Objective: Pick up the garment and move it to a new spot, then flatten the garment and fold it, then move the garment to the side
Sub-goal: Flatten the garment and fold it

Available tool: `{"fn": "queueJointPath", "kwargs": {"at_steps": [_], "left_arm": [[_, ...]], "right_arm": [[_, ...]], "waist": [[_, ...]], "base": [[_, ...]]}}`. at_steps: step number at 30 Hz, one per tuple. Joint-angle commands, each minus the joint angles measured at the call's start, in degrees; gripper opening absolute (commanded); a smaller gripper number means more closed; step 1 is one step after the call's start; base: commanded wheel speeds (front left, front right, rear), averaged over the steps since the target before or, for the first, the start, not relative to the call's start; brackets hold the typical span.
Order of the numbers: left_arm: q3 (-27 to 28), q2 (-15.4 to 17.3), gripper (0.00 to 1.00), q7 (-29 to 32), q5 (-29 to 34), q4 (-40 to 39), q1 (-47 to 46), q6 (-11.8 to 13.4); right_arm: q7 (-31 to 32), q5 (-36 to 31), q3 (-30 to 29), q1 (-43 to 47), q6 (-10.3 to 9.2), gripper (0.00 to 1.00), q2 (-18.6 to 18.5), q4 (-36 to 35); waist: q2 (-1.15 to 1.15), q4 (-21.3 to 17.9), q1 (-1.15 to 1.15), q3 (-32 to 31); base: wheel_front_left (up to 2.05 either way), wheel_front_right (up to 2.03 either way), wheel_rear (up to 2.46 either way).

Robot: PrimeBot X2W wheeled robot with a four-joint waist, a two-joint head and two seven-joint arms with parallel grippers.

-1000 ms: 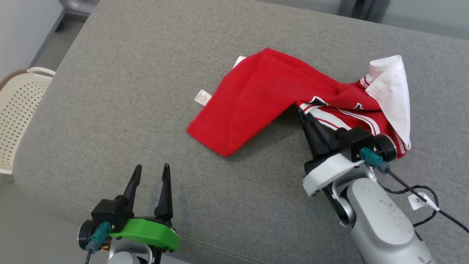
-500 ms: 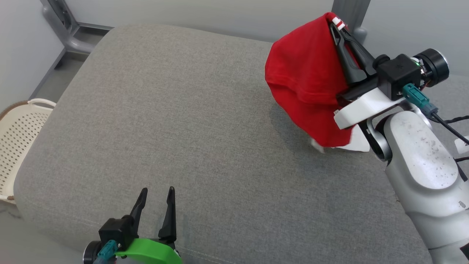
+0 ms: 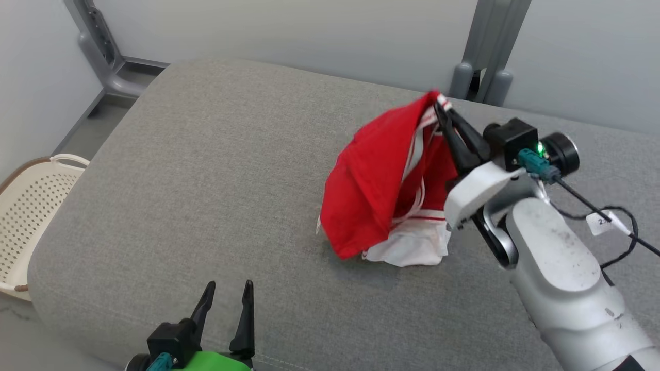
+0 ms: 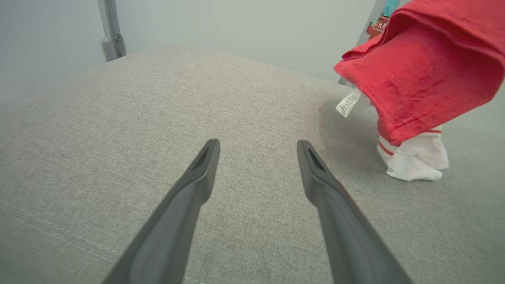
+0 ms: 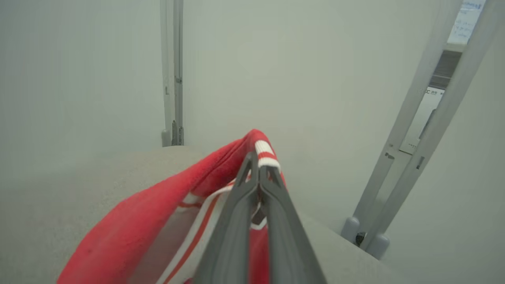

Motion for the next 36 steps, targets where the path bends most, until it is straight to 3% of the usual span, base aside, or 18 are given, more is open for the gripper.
{"fn": "queueJointPath", "kwargs": {"at_steps": [1,2,3,7,13,19,29,36], "left_arm": [[-0.4,0.1,1.0,0.0,-0.1,-0.2,-0.8,-0.3],[-0.7,0.1,1.0,0.0,-0.2,-0.2,-1.5,-0.4],[-1.1,0.1,1.0,0.0,-0.4,-0.3,-2.1,-0.5],[-2.8,0.1,1.0,0.0,-0.2,-0.3,-4.3,-0.7],[-6.3,0.1,1.0,0.0,0.1,0.4,-7.9,-1.7],[-15.5,0.1,1.0,0.0,-2.4,2.5,-11.8,-3.1],[-26.2,0.2,1.0,0.0,-7.6,10.7,-20.5,-3.4],[-28.0,0.2,1.0,0.0,-11.3,14.9,-23.4,-3.4]], "right_arm": [[2.5,-0.6,-0.8,2.2,-0.03,0.0,-1.0,3.3],[3.9,-0.5,-2.2,3.2,-0.06,0.23,-1.2,5.9],[4.3,-1.1,-3.3,3.4,-0.06,1.0,-1.4,7.5],[2.0,-3.4,-6.9,5.8,-0.05,1.0,-1.4,12.2],[-1.4,-5.4,-12.0,8.5,-0.05,1.0,-0.4,13.4],[-2.4,-6.9,-15.7,11.5,-0.05,1.0,1.8,10.6],[-2.4,-7.7,-16.5,13.8,-0.05,1.0,4.5,3.8],[-2.4,-7.4,-15.9,13.7,-0.05,1.0,5.1,2.3]], "waist": [[0.0,-1.7,0.0,1.2],[0.0,-2.4,0.0,1.8],[0.0,-2.8,0.0,2.2],[0.0,-5.4,0.0,3.9],[0.0,-10.3,0.0,6.1],[0.0,-15.3,0.0,8.7],[0.0,-22.1,0.0,12.7],[0.0,-24.9,0.0,14.5]], "base": [[0.0,0.0,0.0],[0.0,0.0,0.0],[0.0,0.0,0.0],[0.0,0.0,0.0],[0.0,0.0,0.0],[0.0,0.0,0.0],[0.0,0.0,0.0],[0.0,0.0,0.0]]}}
